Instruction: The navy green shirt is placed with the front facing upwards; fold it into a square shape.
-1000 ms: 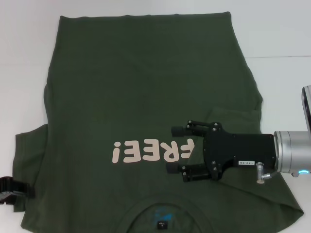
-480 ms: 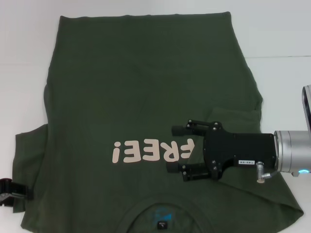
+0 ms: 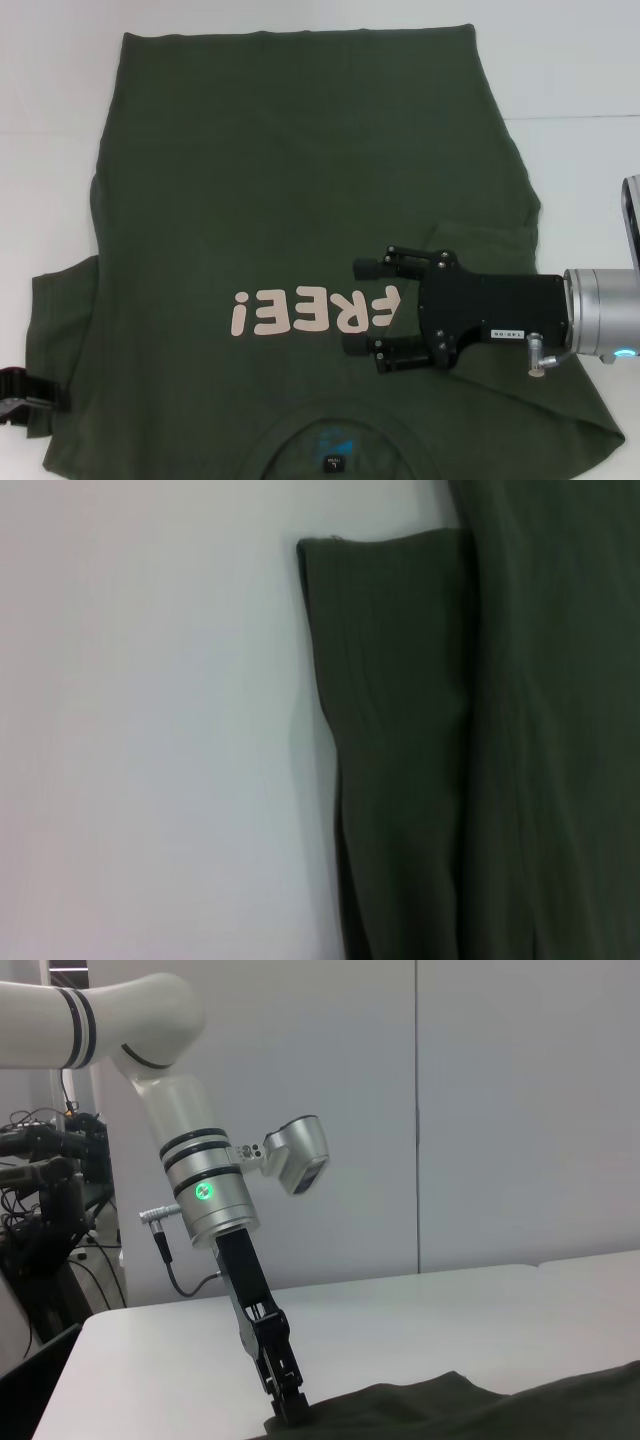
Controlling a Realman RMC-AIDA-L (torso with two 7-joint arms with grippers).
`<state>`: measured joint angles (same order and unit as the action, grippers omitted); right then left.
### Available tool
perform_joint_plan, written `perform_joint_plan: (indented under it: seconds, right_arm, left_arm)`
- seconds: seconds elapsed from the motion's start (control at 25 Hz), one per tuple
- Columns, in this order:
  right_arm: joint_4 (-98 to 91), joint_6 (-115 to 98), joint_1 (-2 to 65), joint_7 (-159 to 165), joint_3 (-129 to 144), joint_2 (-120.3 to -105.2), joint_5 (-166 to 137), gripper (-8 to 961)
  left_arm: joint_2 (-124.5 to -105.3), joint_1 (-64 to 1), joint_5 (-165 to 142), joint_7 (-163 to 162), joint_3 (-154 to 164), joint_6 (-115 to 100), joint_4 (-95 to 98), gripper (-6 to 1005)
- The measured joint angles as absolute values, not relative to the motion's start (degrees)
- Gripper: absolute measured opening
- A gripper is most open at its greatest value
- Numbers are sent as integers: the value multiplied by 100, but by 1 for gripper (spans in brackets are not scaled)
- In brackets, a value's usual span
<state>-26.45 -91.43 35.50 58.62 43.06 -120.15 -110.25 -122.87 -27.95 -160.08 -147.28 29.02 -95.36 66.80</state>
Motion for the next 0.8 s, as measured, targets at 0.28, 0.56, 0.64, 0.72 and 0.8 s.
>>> perform_joint_plan:
  seconds: [0.28, 0.56, 0.64, 0.72, 0.8]
  right_arm:
    - [-2646, -9160, 3544, 5862, 4308, -12015, -11009, 884]
    - [-2646, -9190, 3525, 5874, 4341, -12012, -10944, 880]
    - [-2646, -9195, 3524, 5874, 4343, -12007, -10942, 878]
    - [-2646, -9197, 3524, 5870, 4347, -12004, -10942, 877]
    - [-2646, -9200, 3524, 5865, 4351, -12004, -10942, 848]
  left_arm:
    - [-12304, -2793, -15986, -14682, 2930, -9497, 6665, 434]
    - [-12302, -2798, -16046, -14673, 2981, -9452, 6616, 381]
    - [-12306, -2791, -16051, -14670, 2983, -9450, 6624, 290]
    - [-12311, -2785, -16053, -14663, 2987, -9447, 6628, 199]
    - [-12317, -2784, -16053, -14655, 2997, -9443, 6636, 127]
